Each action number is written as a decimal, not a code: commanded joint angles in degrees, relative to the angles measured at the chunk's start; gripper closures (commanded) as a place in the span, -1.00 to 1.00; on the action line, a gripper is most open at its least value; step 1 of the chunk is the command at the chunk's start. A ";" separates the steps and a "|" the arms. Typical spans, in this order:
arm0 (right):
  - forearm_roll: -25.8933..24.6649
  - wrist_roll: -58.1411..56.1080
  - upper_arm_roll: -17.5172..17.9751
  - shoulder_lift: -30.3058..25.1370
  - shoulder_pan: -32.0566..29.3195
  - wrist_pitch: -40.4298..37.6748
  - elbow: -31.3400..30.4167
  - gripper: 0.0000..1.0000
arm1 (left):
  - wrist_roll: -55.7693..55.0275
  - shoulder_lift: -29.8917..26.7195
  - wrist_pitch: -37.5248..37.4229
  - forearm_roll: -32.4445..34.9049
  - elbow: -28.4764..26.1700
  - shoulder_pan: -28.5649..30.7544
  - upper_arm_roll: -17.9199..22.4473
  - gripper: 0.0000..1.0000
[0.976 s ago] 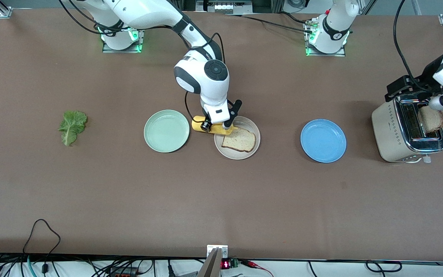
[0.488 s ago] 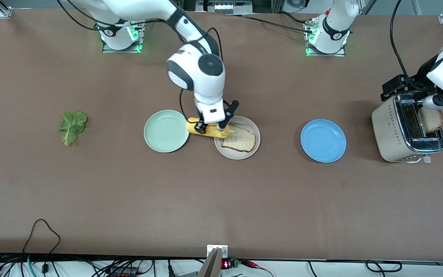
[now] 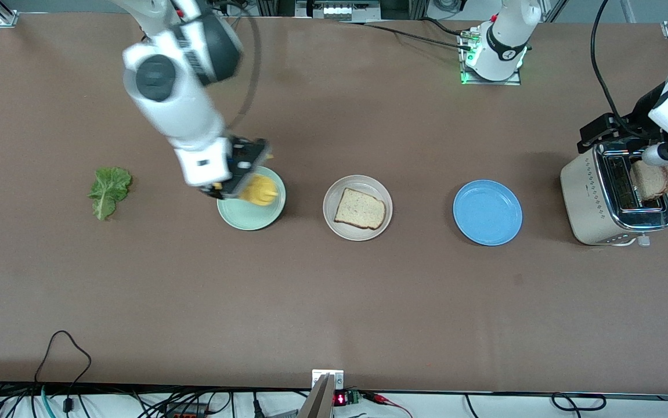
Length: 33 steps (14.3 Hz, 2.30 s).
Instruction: Make sandwich in beige plate with both arms
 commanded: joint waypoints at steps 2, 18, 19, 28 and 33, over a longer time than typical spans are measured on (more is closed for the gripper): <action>12.09 -21.55 1.23 -9.20 -11.92 0.75 -11.15 1.00 | 0.69 -0.29 0.64 1.19 0.18 0.41 -0.41 -1.00; 48.06 -96.91 1.23 1.76 -37.26 0.75 -26.54 1.00 | 0.87 0.06 2.22 1.10 0.00 1.02 -0.32 -1.00; 48.50 -98.59 1.23 3.08 -37.96 0.66 -26.46 1.00 | 0.87 0.06 2.13 1.10 0.00 1.02 -0.32 -1.00; 52.98 -106.25 1.31 10.04 -40.52 -0.48 -26.81 0.67 | 0.87 0.15 2.31 1.19 0.00 1.02 -0.32 -1.00; 52.98 -106.16 1.31 10.12 -41.04 -0.57 -26.72 -0.17 | 0.87 0.15 3.01 1.19 0.00 1.02 -0.32 -1.00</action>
